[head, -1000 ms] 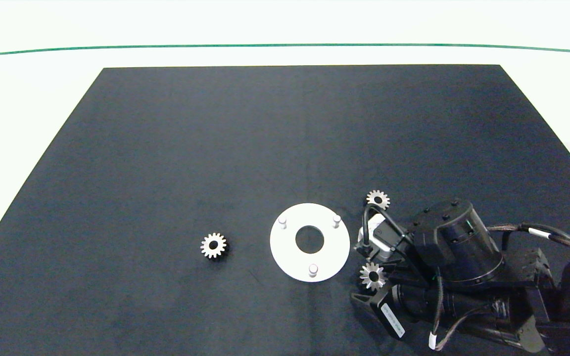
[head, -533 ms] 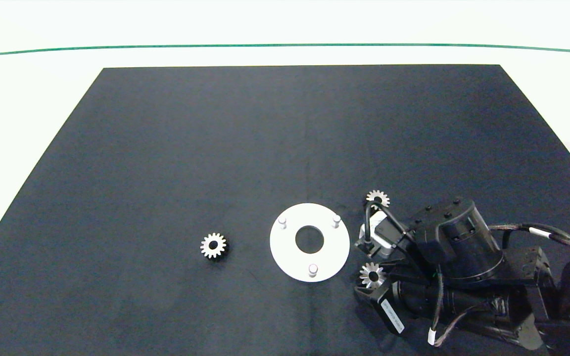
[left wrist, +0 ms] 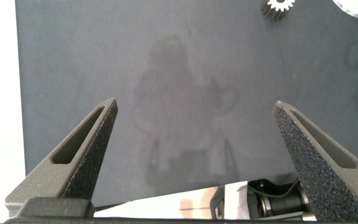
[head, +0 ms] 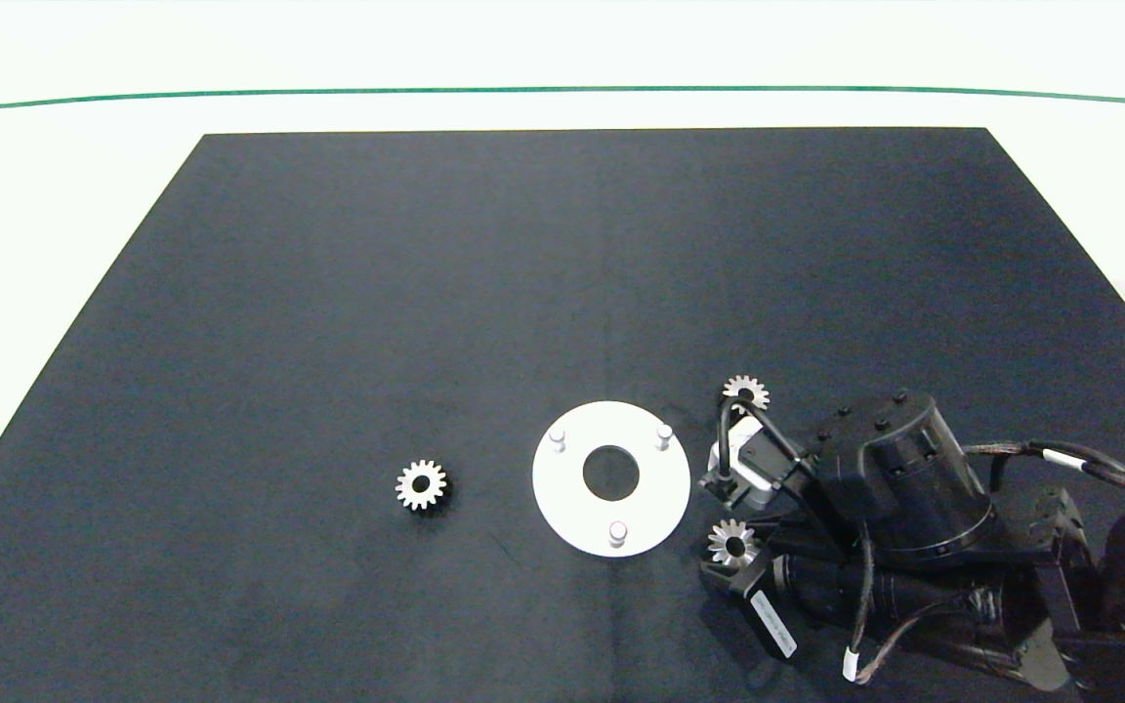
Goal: Install three planetary gears onto the carrier pins
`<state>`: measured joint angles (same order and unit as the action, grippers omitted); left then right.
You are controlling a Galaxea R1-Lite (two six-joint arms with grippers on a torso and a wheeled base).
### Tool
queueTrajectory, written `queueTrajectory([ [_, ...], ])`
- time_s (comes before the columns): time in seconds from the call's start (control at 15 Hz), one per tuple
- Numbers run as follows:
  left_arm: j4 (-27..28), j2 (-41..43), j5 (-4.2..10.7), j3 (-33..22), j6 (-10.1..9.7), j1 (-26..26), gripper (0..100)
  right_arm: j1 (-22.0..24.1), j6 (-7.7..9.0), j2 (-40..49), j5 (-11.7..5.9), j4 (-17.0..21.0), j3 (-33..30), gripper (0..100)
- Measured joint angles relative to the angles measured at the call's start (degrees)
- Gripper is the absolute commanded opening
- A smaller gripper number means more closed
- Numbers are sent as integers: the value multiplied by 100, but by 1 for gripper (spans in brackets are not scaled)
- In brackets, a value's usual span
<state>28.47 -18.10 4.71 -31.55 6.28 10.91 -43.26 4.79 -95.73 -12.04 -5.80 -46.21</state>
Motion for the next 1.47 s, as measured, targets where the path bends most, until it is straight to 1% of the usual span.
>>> queueTrajectory([
  [0.73,-7,0,0,18,2,0,100,-4,30,1,-18,18,11,7],
  [0.93,-5,0,0,21,2,0,100,-17,63,59,-11,82,10,7],
  [1.13,-7,-6,0,27,2,0,100,-80,223,190,-22,101,-1,7],
  [1.47,-13,-11,0,27,5,2,100,-201,249,317,-44,96,-11,7],
])
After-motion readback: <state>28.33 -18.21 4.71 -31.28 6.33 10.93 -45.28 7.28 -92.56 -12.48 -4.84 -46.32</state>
